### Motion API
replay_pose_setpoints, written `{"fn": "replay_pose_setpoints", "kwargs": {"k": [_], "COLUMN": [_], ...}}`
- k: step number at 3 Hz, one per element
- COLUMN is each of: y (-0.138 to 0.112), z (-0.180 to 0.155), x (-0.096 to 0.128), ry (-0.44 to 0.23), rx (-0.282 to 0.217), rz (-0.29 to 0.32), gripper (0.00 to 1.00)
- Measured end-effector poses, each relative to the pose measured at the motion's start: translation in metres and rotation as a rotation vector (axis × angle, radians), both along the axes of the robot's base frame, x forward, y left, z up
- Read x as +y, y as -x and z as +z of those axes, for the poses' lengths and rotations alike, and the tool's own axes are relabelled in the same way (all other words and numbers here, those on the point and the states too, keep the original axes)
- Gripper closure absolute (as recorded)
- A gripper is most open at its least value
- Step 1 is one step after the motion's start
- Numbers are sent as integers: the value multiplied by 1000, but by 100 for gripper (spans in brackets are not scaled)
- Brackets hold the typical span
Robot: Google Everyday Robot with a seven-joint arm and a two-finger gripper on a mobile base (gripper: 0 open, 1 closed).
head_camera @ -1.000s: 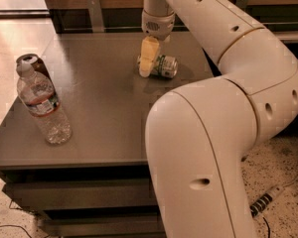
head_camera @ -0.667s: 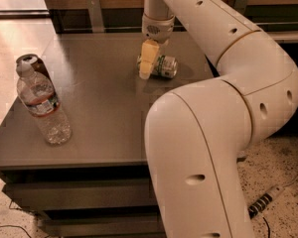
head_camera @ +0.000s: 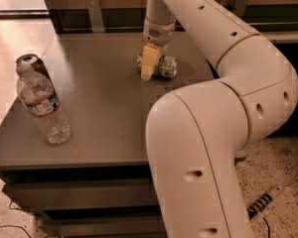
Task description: Place 7up can upright
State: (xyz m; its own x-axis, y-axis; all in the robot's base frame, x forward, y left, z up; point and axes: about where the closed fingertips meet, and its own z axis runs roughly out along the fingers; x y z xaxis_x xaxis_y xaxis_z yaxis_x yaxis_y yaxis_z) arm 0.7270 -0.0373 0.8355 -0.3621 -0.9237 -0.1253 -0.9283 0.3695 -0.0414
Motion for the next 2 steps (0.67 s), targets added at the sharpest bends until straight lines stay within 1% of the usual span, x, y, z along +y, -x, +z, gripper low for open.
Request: {"fn": "replay_pose_setpoints", "kwargs": {"k": [1, 2], "y": [-6, -11], "z": [-3, -6], "x": [4, 6], "ry": [-9, -15], "rx": [-18, -29], "rz": [0, 0], "gripper": [42, 64]}}
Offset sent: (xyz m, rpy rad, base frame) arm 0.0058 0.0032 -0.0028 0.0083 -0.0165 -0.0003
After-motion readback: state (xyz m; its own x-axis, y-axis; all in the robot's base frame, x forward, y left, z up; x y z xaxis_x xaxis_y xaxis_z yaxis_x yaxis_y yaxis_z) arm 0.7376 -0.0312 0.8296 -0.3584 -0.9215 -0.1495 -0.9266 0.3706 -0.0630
